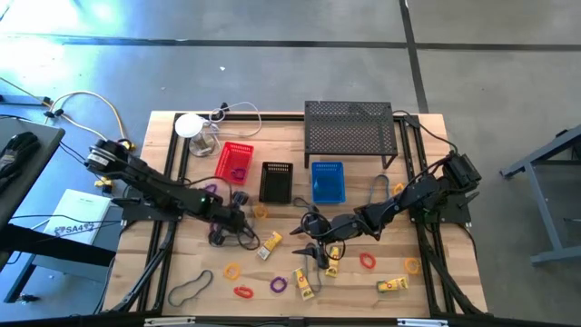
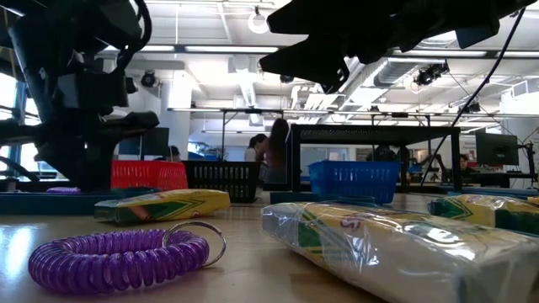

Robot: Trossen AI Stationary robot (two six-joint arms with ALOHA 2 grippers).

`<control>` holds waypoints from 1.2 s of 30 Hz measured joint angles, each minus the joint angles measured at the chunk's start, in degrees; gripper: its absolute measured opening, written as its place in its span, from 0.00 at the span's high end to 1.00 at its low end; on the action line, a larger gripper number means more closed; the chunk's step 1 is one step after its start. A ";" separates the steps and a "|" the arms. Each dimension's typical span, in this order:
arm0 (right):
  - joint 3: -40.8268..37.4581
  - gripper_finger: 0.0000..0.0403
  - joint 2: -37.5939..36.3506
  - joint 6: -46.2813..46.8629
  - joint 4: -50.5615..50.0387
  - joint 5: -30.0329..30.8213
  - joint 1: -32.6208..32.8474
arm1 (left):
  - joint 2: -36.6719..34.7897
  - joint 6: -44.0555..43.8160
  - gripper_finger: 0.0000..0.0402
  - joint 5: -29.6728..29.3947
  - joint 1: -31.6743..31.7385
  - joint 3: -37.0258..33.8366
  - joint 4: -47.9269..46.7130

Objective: Pick & Place Office Desk Supplies
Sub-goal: Put the blue rubber band into the blue bin

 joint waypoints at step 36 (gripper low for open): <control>0.00 0.37 -0.77 -19.54 14.98 25.26 4.11 | -3.57 -30.91 1.00 -5.51 -6.99 14.25 35.08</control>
